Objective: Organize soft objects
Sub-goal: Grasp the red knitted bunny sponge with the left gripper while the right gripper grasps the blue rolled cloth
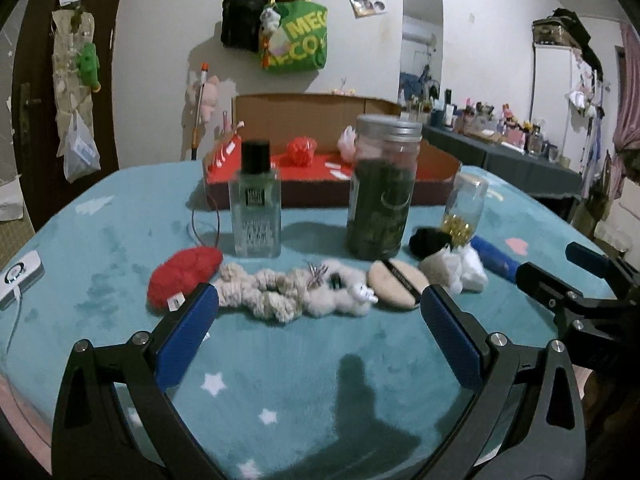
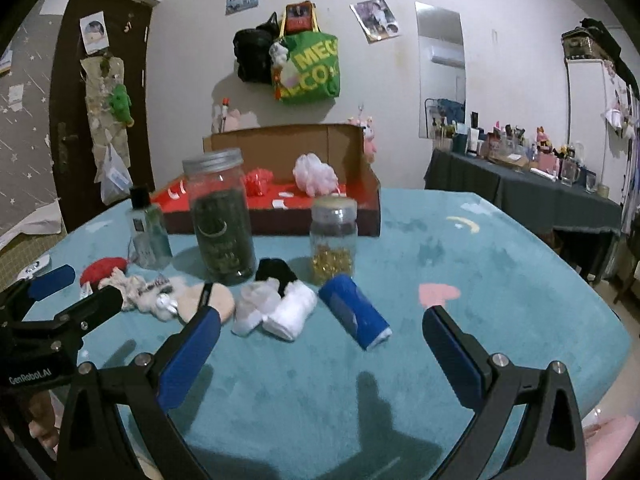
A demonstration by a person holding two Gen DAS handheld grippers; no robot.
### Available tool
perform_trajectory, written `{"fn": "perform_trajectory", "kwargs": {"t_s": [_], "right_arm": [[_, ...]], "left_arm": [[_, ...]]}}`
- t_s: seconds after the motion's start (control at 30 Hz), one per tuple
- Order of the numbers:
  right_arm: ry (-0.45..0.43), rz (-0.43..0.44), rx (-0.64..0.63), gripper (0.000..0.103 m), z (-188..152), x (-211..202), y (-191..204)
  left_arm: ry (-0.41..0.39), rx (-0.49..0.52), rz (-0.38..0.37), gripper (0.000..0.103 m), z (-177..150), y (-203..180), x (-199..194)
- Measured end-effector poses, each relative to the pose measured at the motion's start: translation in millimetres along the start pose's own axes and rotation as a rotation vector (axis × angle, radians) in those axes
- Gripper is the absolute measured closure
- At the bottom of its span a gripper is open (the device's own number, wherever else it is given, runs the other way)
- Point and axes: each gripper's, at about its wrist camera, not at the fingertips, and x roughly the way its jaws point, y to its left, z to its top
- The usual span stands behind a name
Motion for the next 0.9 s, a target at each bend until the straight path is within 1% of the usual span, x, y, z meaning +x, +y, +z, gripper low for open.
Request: {"fn": "perform_trajectory", "kwargs": {"t_s": [0.2, 0.4, 0.6, 0.77, 0.9], "right_arm": [[0.032, 0.004, 0.001, 0.000, -4.5, 9.5, -1.1], [0.064, 0.005, -0.003, 0.000, 0.4, 19.0, -4.2], [0.102, 0.004, -0.034, 0.000, 10.8, 30.0, -13.4], [0.165, 0.049, -0.062, 0.000, 21.2, 43.4, -23.9], [0.200, 0.068, -0.078, 0.000, 26.0, 53.3, -31.9]], "left_arm": [[0.038, -0.006, 0.008, 0.000, -4.6, 4.1, 10.3], [0.062, -0.005, 0.037, 0.000, 5.5, 16.2, 14.5], [0.094, 0.008, 0.052, 0.000, 24.7, 41.6, 16.7], [0.146, 0.025, 0.037, 0.000, 38.4, 68.2, 21.9], [0.202, 0.070, 0.044, 0.000, 40.8, 84.8, 31.2]]}}
